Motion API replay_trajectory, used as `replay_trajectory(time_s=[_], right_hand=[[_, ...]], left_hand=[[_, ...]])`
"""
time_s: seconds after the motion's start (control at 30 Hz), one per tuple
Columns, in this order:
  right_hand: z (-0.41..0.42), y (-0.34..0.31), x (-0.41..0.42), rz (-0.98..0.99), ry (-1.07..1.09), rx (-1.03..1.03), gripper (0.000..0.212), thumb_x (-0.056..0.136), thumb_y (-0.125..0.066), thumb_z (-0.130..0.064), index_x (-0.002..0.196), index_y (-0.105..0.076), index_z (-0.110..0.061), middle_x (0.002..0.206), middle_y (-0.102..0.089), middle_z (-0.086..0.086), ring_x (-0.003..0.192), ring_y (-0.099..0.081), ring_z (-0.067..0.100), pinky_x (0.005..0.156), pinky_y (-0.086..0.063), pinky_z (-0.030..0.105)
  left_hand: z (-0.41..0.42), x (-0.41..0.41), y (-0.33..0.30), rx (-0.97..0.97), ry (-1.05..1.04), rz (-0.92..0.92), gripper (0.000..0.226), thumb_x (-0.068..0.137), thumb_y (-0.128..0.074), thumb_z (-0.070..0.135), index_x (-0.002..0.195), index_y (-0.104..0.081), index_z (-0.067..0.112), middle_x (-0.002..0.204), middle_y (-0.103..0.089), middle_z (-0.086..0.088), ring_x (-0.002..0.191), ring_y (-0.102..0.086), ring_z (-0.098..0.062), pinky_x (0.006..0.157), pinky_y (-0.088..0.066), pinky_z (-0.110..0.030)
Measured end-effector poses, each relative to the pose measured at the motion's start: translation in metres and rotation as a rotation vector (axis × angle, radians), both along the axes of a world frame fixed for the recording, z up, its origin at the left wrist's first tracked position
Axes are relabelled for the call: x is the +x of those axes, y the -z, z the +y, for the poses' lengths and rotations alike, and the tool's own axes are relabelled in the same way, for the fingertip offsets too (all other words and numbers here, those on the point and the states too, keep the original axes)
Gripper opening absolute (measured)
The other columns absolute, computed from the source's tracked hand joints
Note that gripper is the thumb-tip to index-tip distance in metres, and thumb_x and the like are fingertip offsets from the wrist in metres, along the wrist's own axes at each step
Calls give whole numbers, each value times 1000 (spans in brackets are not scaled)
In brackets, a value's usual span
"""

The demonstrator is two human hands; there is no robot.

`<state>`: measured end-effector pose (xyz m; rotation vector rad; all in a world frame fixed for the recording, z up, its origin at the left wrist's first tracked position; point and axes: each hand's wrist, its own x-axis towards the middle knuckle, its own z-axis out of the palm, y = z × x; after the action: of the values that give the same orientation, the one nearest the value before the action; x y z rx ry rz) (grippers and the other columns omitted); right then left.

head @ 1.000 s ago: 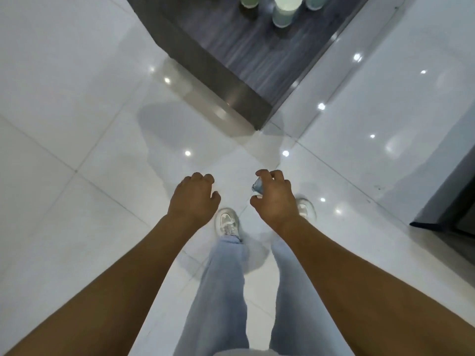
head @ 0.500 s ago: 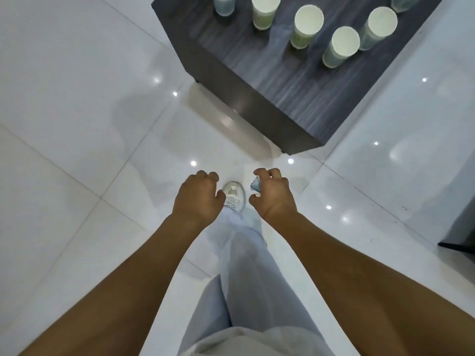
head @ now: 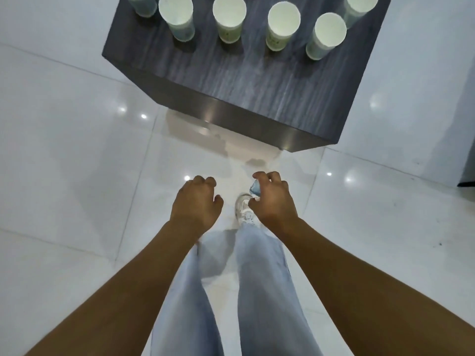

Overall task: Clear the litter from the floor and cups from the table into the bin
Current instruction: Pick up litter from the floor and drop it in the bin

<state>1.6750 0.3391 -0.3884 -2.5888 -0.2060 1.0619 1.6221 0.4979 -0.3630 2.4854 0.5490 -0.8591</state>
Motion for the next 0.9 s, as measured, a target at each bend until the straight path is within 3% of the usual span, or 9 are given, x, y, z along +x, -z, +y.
replay_trajectory(time_s=[0.27,0.4,0.57,0.9], right_hand=[[-21,71,-41,-27,195,-26,55,86,-60,-14,137,-43,-19,134,-42,8,116,-42,29,86,-46,35],[-40,127,-55,-40,164,-44,56,86,-60,-13,139,-43,-20,135,-41,7,114,-42,29,78,-45,31],[-70,213,-40,-74,97,-14,55,84,-60,-16,136,-44,-22,133,-41,5,113,-42,27,81,-47,33],[-111,358,9,-146,8,21,58,86,-60,-21,139,-39,-25,133,-40,4,111,-44,28,82,-46,32]], left_hand=[[13,-2,78,-30,117,-42,39,95,-48,25,132,-49,12,125,-51,-12,118,-45,-29,88,-44,-38],[-4,-3,138,-30,208,-49,40,95,-47,26,133,-47,12,128,-49,-12,119,-44,-28,89,-44,-37],[-39,19,240,-5,281,-79,41,95,-45,27,133,-46,12,129,-48,-10,121,-43,-26,83,-43,-34],[-93,75,424,37,383,-225,40,94,-48,28,130,-48,12,128,-50,-10,119,-45,-26,90,-45,-35]])
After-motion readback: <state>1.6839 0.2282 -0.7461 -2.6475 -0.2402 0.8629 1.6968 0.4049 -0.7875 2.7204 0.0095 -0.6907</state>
